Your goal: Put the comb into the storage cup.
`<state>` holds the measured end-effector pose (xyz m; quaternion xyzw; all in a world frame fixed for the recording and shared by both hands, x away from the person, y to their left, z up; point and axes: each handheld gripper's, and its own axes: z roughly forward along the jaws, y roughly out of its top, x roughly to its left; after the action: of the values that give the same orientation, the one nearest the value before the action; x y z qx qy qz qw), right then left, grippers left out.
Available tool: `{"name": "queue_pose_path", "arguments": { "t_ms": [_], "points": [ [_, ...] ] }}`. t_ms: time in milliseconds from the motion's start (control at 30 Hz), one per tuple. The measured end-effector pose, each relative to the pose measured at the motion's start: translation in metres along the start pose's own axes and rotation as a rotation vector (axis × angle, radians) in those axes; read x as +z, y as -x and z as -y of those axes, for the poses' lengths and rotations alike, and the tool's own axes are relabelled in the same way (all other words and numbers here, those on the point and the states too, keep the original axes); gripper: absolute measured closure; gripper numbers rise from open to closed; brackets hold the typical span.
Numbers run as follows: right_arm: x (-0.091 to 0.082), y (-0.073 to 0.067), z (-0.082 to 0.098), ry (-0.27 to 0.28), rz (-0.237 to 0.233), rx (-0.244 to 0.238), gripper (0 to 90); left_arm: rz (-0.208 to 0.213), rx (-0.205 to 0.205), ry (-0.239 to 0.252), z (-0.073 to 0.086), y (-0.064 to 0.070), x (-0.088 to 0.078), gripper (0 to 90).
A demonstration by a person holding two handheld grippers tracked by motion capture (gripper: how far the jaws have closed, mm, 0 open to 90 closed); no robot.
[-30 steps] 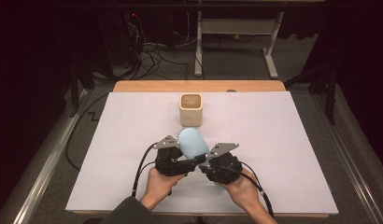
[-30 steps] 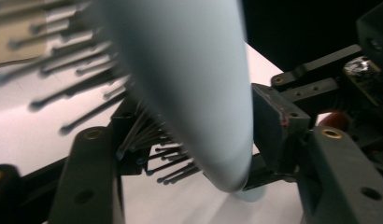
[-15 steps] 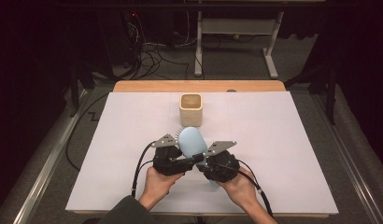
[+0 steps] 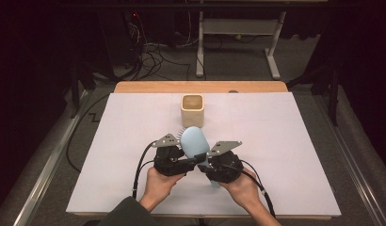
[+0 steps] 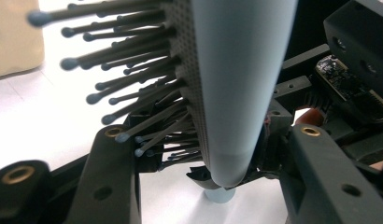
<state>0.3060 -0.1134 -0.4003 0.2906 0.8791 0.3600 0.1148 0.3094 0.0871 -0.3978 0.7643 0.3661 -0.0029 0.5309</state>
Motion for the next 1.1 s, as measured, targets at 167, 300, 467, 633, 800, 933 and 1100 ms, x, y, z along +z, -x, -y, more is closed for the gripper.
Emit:
{"name": "queue_pose_path", "arguments": {
  "t_ms": [167, 300, 467, 633, 800, 933, 1100],
  "points": [
    [-0.001, 0.001, 0.000, 0.006, -0.006, 0.006, 65.3, -0.004, 0.007, -0.001, 0.000, 0.000, -0.001, 54.8],
    [-0.002, 0.003, 0.000, 0.012, -0.006, 0.013, 57.9, -0.008, 0.006, -0.004, -0.002, -0.001, -0.001, 54.8],
    [-0.008, 0.005, 0.003, 0.045, 0.009, 0.022, 50.1, -0.018, 0.013, 0.001, -0.004, -0.001, -0.006, 54.7],
    [-0.012, 0.006, 0.009, 0.093, 0.005, 0.032, 43.4, -0.032, 0.016, 0.003, -0.005, -0.002, -0.011, 54.7],
    [-0.016, 0.009, 0.014, 0.135, 0.011, 0.042, 37.9, -0.038, 0.014, 0.004, -0.005, -0.004, -0.012, 54.7],
    [-0.024, 0.012, 0.018, 0.164, 0.014, 0.050, 35.5, -0.048, 0.015, -0.006, -0.005, -0.005, -0.012, 54.7],
    [-0.033, 0.020, 0.027, 0.192, 0.035, 0.059, 32.1, -0.044, 0.009, -0.005, -0.007, -0.007, -0.011, 54.6]
  ]
}}
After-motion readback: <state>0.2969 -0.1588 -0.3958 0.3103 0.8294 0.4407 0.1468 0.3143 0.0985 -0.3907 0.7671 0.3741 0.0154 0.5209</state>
